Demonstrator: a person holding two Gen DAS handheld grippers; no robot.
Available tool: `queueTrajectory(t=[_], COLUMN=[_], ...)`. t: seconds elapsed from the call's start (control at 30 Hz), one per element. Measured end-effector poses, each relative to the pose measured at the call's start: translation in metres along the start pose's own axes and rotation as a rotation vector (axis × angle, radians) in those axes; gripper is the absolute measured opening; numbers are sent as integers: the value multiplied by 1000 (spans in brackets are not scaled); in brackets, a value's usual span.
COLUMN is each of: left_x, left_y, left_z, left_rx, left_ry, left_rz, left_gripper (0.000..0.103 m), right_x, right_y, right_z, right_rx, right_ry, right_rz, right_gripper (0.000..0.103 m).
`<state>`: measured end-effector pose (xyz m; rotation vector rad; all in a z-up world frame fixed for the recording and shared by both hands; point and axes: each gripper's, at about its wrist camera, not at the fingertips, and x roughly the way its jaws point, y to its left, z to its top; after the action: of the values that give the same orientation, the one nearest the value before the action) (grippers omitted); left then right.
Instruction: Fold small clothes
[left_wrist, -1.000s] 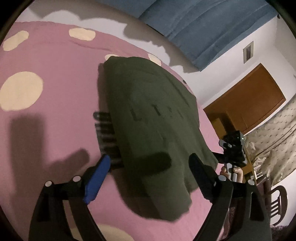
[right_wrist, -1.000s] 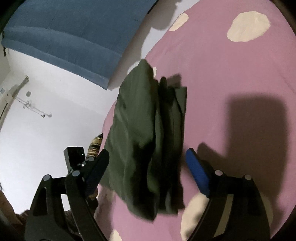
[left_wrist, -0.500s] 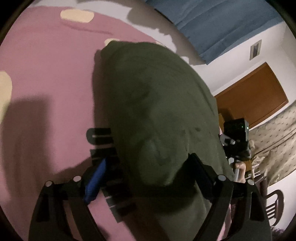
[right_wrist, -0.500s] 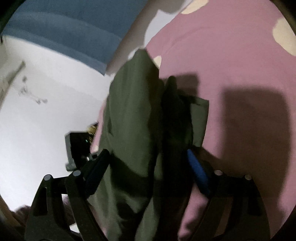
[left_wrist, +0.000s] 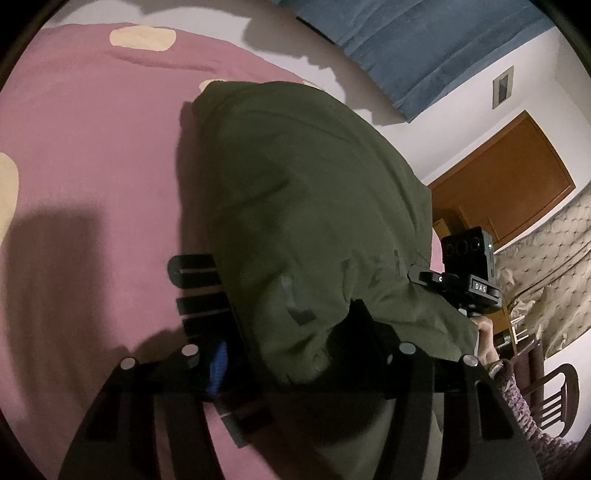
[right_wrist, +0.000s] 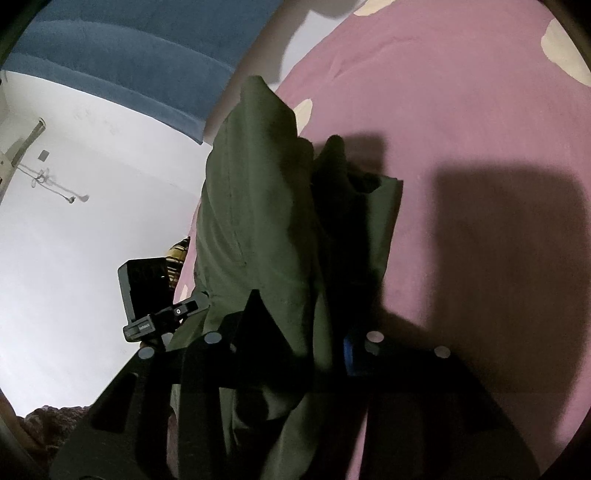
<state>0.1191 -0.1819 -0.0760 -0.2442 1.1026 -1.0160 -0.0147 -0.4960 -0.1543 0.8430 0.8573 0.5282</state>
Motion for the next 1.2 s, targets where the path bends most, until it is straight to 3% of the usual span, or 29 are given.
queueTrajectory(t=[0.13, 0.27, 0.37, 0.5, 0.67, 0.87, 0.93, 0.97, 1.0, 1.07, 1.2], left_x=[-3, -14, -29, -37, -6, 25, 30, 30, 30, 31, 27], left_y=[0, 3, 5, 14, 30, 39, 45, 46, 48, 49, 45], left_z=[-2, -2, 4, 20, 55, 83, 88, 89, 90, 89, 89], left_rx=[-4, -31, -16, 8, -38, -65, -87, -98, -104, -101, -60], left_ry=[-24, -8, -32, -58, -10, 31, 33, 27, 31, 44, 47], left_rz=[-14, -58, -81, -74, -62, -100, -107, -120, -120, -85, -65], left_gripper=[63, 78, 80, 86, 86, 87, 82, 70, 67, 54, 46], right_x=[-3, -13, -26, -31, -4, 26, 34, 38, 43, 50, 50], right_y=[-1, -1, 1, -12, -12, -11, -10, -11, -13, -18, -22], right_z=[-1, -2, 3, 22, 54, 89, 94, 96, 96, 96, 95], right_rx=[6, 8, -9, 24, 20, -2, -11, -12, -1, 1, 9], right_ry=[-23, -40, -74, -117, -95, -48, -38, -30, -19, -16, -37], right_rz=[20, 76, 64, 45, 69, 77, 82, 84, 79, 51, 62], right_gripper=[43, 70, 83, 86, 87, 90, 84, 70, 58, 44, 34])
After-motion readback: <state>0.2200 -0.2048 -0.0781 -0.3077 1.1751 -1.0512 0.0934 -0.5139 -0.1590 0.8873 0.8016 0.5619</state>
